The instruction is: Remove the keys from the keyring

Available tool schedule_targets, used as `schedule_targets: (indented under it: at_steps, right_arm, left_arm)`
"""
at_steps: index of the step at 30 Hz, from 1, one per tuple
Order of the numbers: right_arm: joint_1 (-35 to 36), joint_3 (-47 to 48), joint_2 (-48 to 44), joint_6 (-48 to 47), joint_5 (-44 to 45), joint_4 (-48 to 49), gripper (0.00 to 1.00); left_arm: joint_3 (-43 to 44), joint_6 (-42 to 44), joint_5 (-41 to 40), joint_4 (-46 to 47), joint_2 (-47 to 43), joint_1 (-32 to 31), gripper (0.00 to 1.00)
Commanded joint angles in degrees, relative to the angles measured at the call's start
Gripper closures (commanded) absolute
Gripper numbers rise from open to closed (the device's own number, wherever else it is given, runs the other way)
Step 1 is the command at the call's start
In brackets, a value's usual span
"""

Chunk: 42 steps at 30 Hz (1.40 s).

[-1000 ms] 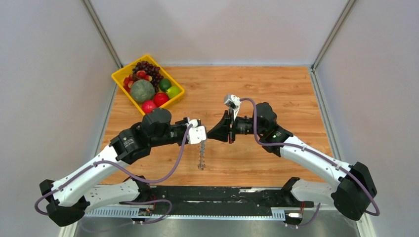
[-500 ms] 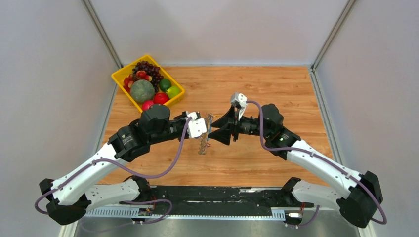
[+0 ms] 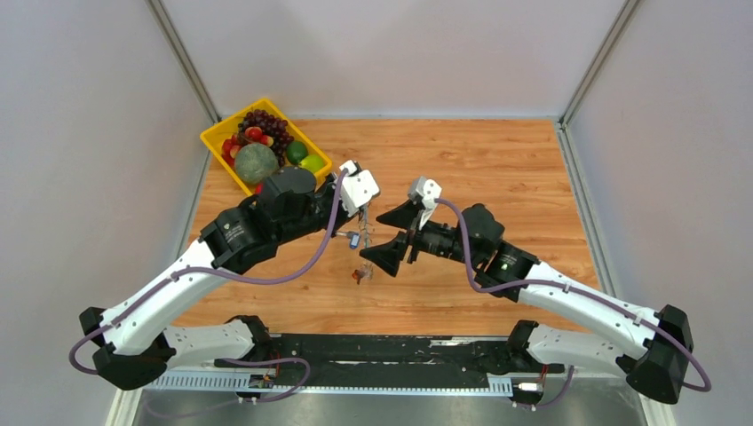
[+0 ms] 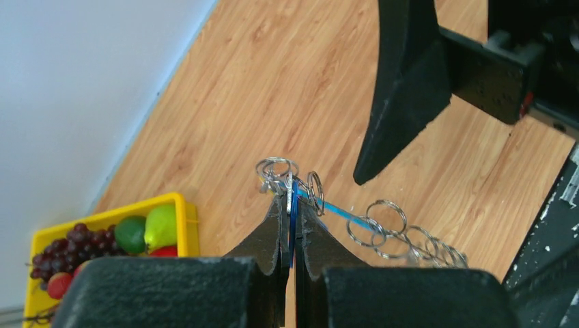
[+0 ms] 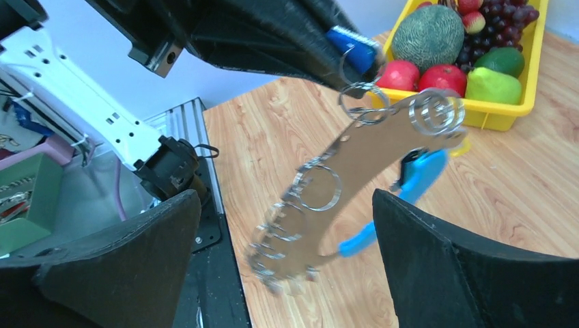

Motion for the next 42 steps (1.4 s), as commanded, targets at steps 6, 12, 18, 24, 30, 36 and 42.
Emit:
schedule_targets:
  at_steps: [6, 12, 18, 24, 30, 36, 42]
  right_arm:
    - [7.08, 4.71, 4.68, -4.47, 23.85, -2.03, 0.00]
    - [6.96, 3.51, 3.28, -9.86, 32.22, -5.81, 0.01]
    - [6.15, 2.24, 0.07, -13.46, 32.27, -6.65, 0.11]
    - [5.75, 2.60, -3.96, -15.49, 22.26, -7.08, 0.33]
    - [5.75, 4.62, -4.74, -15.96, 10.56, -7.06, 0.41]
    - [5.72, 5.83, -1.94, -15.77, 4.75, -5.61, 0.53]
    - [5.76, 4.89, -1.04, -16.12, 2.33, -3.96, 0.53]
  left_arm:
    - [4.94, -8.27, -3.37, -2.25, 1.83, 0.30, 1.00]
    - [5.89, -8.53, -2.01, -3.42, 0.59, 0.31, 1.00]
    - [6.85, -10.41, -0.32, -6.44, 0.63, 0.31, 1.00]
    - [10.14, -15.19, 3.60, -12.95, 3.58, 0.26, 1.00]
    - [12.25, -20.24, 5.09, -17.48, 6.39, 0.25, 1.00]
    - [13.54, -23.54, 7.49, -18.42, 7.43, 0.28, 1.00]
    - [15.20, -25.68, 9.32, -19.98, 8.29, 0.29, 1.00]
